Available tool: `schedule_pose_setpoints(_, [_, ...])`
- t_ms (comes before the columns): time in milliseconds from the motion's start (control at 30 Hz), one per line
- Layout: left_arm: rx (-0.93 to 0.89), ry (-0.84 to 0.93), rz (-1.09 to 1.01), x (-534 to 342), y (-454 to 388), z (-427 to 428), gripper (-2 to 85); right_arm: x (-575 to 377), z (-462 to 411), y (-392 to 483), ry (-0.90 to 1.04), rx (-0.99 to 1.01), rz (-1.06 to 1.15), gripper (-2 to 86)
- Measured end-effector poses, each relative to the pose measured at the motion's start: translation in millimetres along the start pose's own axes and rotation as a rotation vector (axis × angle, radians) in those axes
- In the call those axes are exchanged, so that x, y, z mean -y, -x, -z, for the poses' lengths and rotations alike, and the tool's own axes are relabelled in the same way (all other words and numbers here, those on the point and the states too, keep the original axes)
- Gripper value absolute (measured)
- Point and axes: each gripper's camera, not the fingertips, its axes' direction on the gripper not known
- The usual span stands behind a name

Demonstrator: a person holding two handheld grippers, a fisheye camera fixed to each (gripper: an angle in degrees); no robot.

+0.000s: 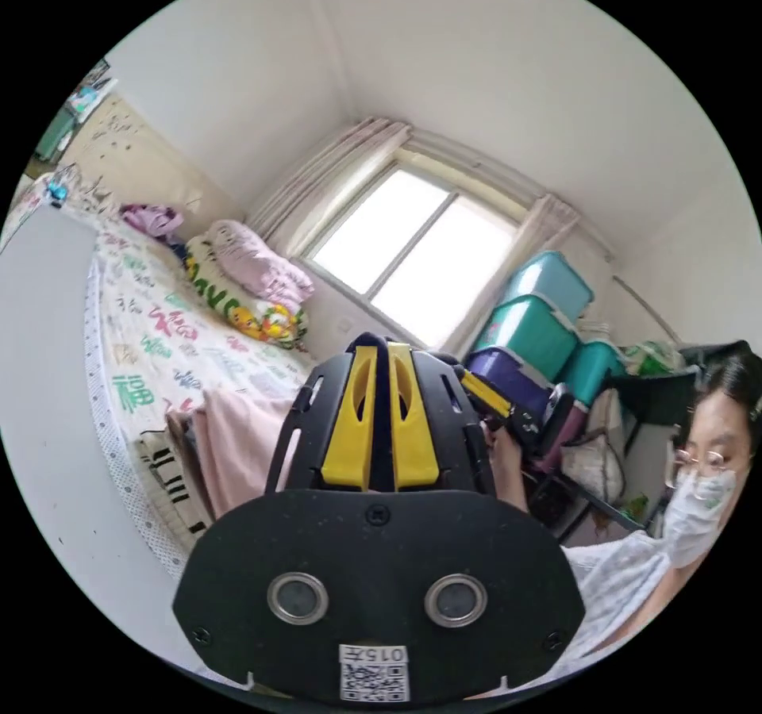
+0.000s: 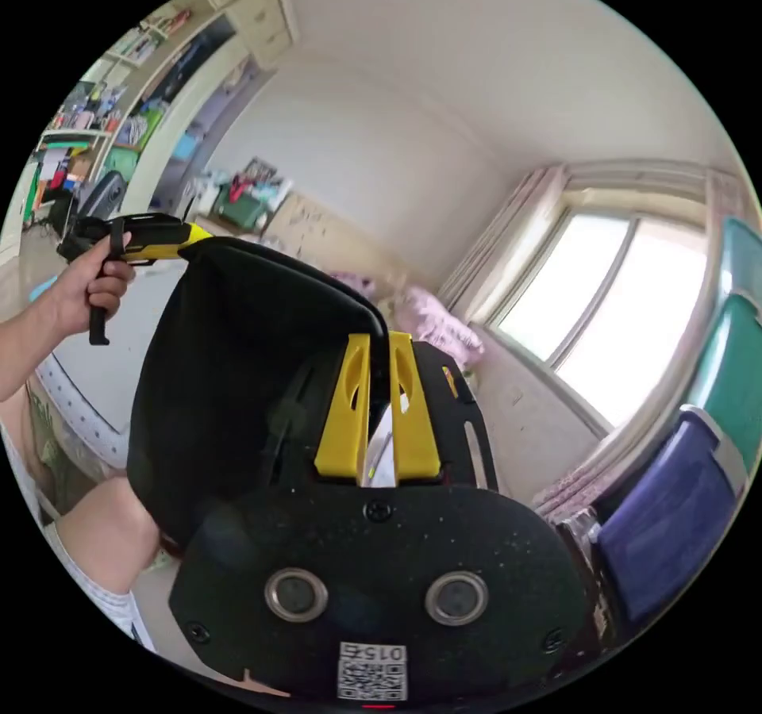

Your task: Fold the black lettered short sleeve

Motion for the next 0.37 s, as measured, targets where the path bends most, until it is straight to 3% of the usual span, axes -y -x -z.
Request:
schedule_pose_setpoints(100, [0.209, 0.133, 0.113, -11, 119, -76, 3.6, 21, -187, -20, 0.318, 0.178, -0.029, 5.3])
schedule_pose_setpoints(133, [0.264, 0.194, 0.238, -21, 161, -93, 4.1, 19, -215, -26, 0.364, 0.205, -0.058, 4.9])
schedule_pose_setpoints(167, [0.26, 0.196, 0.229, -33, 176, -99, 3.9, 13, -252, -43, 0.418, 0.229, -0.127, 4.0])
schedule_pose_setpoints(300, [0.288, 0.285, -0.07, -70, 143, -122, 3.2, -27, -266, -104, 0.26, 0.246, -0.307, 4.2])
schedule_pose_setpoints(367, [0.303, 0.393, -0.239, -101, 115, -157, 3.9, -54, -288, -124, 0.293, 0.195, -0.388, 4.7])
